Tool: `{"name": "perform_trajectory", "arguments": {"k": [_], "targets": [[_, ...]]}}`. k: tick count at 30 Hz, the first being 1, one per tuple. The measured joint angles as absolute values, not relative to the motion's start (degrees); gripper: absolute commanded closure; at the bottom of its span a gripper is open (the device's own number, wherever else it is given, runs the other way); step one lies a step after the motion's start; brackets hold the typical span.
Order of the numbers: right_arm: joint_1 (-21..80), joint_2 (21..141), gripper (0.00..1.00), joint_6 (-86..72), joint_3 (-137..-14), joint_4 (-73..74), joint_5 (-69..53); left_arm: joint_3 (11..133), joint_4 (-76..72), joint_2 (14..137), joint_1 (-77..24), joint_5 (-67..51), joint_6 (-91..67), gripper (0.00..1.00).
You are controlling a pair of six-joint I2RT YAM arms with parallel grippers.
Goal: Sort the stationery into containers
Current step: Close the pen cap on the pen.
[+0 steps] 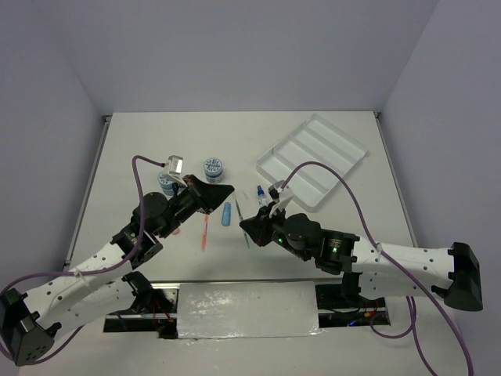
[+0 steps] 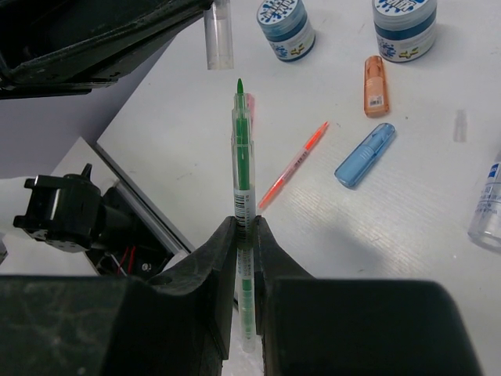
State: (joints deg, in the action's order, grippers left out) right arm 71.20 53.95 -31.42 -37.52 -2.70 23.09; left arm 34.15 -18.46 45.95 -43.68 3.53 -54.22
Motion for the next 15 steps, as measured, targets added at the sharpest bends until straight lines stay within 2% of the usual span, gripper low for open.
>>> {"name": "perform_trajectory", "arguments": {"k": [15], "targets": [[71.20, 53.95, 1.00, -31.42, -37.65, -2.61, 21.93, 34.13, -18.48, 46.04, -43.68, 3.99, -54.22, 1.00]]}}
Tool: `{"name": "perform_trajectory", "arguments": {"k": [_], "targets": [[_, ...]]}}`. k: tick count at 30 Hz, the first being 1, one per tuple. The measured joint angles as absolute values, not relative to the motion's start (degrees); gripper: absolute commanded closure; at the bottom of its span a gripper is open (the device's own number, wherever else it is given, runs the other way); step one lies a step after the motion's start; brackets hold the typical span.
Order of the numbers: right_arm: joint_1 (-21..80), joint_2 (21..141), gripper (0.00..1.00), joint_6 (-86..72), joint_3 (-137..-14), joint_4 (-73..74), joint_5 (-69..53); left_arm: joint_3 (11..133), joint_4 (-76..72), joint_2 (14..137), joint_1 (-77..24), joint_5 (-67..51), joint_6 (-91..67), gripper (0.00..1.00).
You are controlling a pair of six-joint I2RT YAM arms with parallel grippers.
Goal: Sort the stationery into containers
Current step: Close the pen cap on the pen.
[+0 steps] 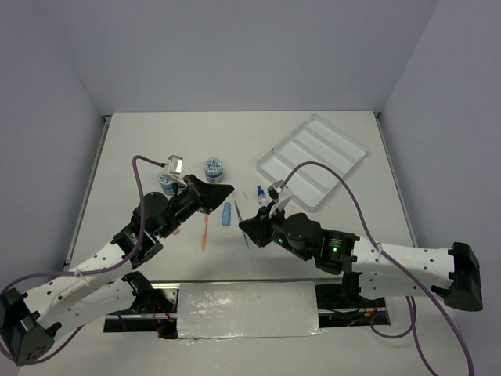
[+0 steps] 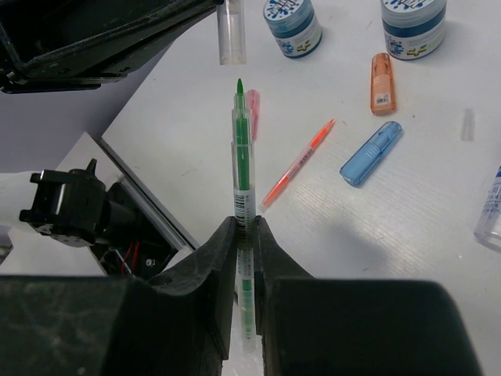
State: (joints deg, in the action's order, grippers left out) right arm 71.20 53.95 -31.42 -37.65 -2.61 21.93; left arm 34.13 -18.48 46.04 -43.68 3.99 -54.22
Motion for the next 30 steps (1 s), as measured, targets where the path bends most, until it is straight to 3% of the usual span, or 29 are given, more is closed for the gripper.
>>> {"name": "perform_trajectory", "arguments": {"k": [30], "targets": [[70.00, 55.16, 1.00, -30.06, -40.58, -1.67, 22.81, 32.58, -19.46, 46.02, -43.70, 3.64, -54.41, 1.00]]}}
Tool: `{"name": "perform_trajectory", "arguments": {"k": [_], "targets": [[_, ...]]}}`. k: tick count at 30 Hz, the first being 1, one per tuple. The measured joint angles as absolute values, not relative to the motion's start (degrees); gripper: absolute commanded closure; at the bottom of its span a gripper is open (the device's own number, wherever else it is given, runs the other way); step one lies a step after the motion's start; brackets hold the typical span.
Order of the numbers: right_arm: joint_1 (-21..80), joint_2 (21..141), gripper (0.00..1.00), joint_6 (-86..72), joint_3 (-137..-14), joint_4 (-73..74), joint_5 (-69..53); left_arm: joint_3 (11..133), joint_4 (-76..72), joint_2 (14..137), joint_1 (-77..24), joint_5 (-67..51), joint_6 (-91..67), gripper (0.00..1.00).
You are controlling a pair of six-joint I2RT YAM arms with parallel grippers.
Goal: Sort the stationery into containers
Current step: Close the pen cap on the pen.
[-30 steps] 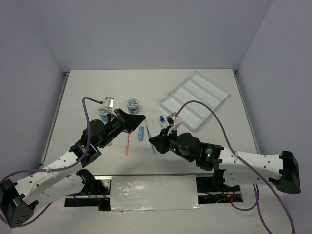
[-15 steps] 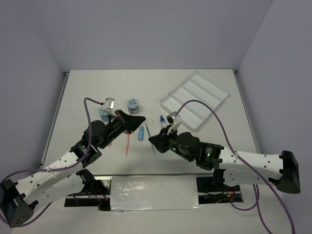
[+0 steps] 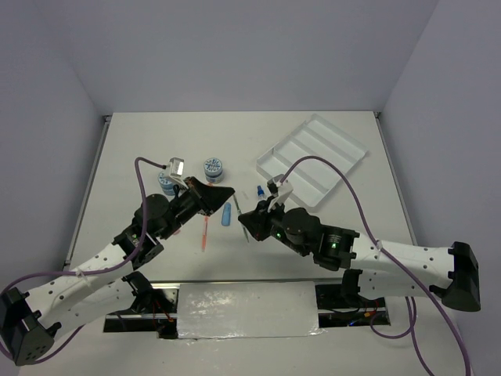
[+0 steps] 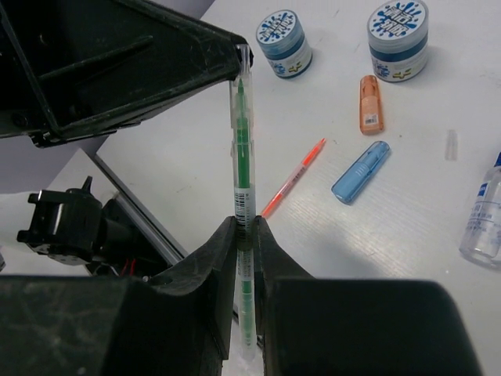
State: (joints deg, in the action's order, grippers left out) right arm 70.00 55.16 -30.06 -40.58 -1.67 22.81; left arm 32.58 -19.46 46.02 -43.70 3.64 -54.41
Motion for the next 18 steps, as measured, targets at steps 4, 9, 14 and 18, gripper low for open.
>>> {"name": "perform_trajectory", "arguments": {"k": [4, 9, 14, 18], "targets": [[69.30, 56.60, 1.00, -28.93, -42.74, -1.19, 22.74, 32.56, -20.29, 46.02, -43.68, 3.53, -54.39, 1.00], [68.40, 57.98, 1.00, -26.17, -44.40, -0.75, 22.31, 32.56, -21.45, 46.00, -43.46, 3.70, -53.93, 1.00], [66.87, 57.89, 1.00, -21.65, -43.33, -4.32, 20.10, 33.01, -22.13, 46.02, -43.11, 3.53, -52.25, 0.91], [66.15, 57.39, 1.00, -18.28, -41.15, -8.88, 17.80, 34.48, -21.04, 46.02, -43.07, 2.15, -49.30, 0.63]]}}
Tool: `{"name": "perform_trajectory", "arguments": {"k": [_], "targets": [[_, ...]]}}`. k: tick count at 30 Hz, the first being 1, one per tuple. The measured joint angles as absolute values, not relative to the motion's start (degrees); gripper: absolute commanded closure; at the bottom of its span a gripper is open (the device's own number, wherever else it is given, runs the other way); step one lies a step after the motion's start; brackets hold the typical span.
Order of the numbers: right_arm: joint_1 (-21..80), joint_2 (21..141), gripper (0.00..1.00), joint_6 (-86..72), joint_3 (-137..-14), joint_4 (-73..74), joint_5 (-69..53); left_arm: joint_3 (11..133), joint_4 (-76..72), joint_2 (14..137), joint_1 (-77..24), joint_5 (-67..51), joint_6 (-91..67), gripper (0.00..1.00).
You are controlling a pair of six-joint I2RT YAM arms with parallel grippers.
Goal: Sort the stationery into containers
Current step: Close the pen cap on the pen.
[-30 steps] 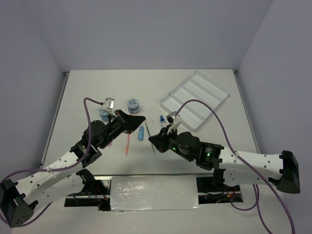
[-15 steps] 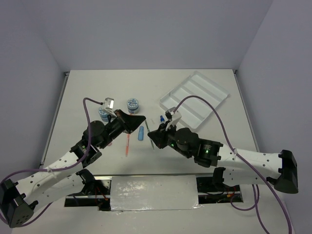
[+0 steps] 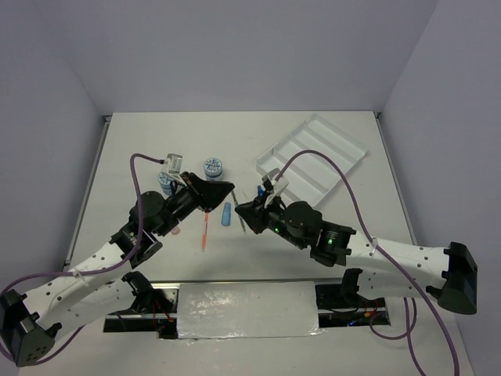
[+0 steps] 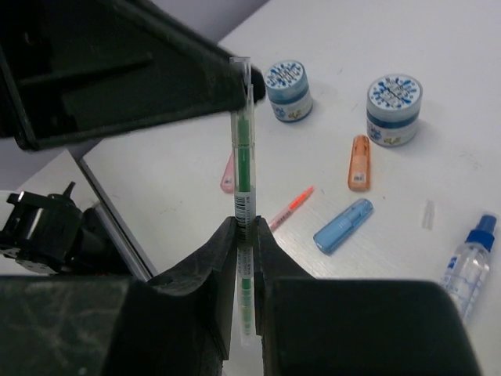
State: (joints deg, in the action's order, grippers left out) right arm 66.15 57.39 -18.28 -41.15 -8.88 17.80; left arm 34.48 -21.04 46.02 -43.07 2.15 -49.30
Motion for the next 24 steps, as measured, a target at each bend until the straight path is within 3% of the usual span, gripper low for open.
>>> {"name": "perform_trajectory", "arguments": {"k": [3, 11, 15, 20, 24], "targets": [[65.78, 57.21, 1.00, -17.28, -39.81, -13.61, 16.32, 35.44, -18.22, 45.89, -43.44, -0.03, -47.40, 0.52], [65.73, 57.25, 1.00, -17.06, -39.68, -18.90, 15.14, 38.15, -12.49, 44.36, -43.77, -1.37, -43.07, 0.55], [65.73, 57.25, 1.00, -17.04, -39.68, -20.01, 14.48, 38.83, -12.40, 43.90, -43.77, -2.11, -41.78, 0.71], [65.71, 57.34, 1.00, -17.10, -39.68, -20.08, 13.82, 38.81, -12.40, 43.94, -43.77, -2.81, -40.77, 0.72], [65.69, 57.34, 1.00, -17.10, -39.68, -20.05, 13.67, 38.81, -12.43, 43.99, -43.75, -3.14, -40.29, 0.88]]}}
